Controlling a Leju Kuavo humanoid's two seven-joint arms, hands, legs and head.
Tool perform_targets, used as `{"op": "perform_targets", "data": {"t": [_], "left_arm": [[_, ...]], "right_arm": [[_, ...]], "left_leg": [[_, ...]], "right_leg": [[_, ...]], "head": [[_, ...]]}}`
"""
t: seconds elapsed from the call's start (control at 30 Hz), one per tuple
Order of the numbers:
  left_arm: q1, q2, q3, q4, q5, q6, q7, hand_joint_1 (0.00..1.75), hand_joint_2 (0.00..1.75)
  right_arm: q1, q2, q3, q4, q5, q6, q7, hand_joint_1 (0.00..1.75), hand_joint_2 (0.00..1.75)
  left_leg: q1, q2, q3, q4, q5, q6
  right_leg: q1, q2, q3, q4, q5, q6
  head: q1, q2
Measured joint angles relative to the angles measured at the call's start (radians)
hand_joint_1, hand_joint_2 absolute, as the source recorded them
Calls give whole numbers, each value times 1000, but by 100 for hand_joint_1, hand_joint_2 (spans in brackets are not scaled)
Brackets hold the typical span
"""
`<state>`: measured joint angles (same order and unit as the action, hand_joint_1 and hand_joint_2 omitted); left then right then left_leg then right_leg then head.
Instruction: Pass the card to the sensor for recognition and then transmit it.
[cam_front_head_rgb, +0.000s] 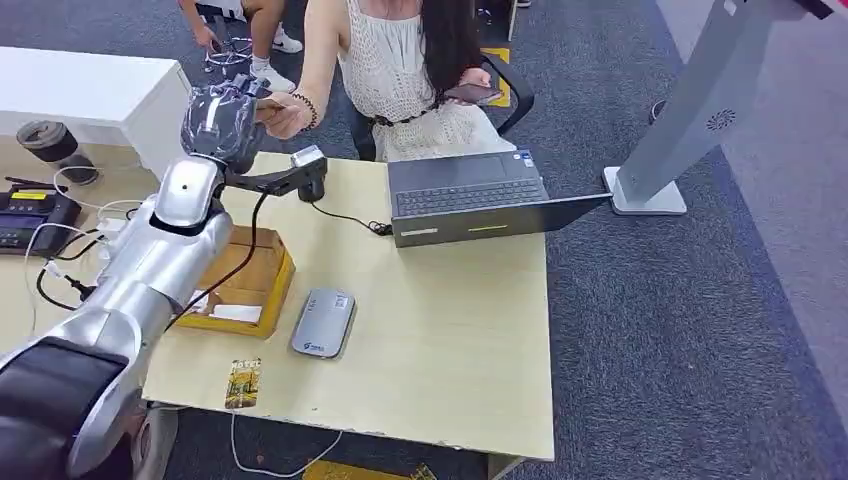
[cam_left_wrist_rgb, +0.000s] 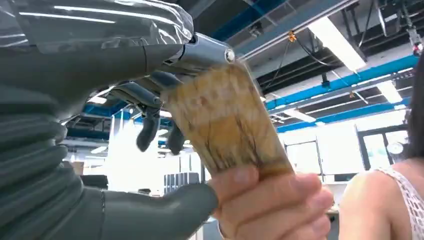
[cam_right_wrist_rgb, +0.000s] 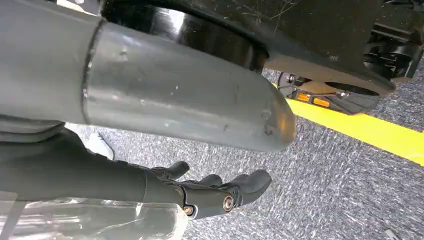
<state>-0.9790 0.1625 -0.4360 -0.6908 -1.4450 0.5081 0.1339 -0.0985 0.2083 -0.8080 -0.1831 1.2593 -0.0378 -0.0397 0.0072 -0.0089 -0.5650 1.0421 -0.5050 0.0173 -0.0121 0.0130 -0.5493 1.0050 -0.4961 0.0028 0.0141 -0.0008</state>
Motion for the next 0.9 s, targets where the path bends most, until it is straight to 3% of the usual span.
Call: {"op": "perform_targets", "data": {"t": [0.33,0.47,0.67,0.9], "left_arm": [[18,0,6,14,-4,23,1,0,175],[72,2,6,-28,0,42,-32,0,175],[323,30,9,-327,35,54,-70,0,175],[890,115,54,-838,-33,178,-114,0,175]], "right_arm": [[0,0,0,0,-3,0,-1,0,0],[2,0,0,0,-23,-12,-7,0,0],[15,0,-4,0,-63,-43,-23,0,0],[35,2,-55,0,-130,-77,-42,0,0]], "left_leg": [[0,0,0,0,0,0],[-1,0,0,0,0,0],[-1,2,-1,-1,-1,-1],[-3,13,3,-3,-9,0]], "right_leg": [[0,0,0,0,0,0],[0,0,0,0,0,0],[-1,2,-1,0,-1,0],[-1,13,-2,0,-7,-1]], "head": [[0,0],[0,0],[0,0],[0,0]]}}
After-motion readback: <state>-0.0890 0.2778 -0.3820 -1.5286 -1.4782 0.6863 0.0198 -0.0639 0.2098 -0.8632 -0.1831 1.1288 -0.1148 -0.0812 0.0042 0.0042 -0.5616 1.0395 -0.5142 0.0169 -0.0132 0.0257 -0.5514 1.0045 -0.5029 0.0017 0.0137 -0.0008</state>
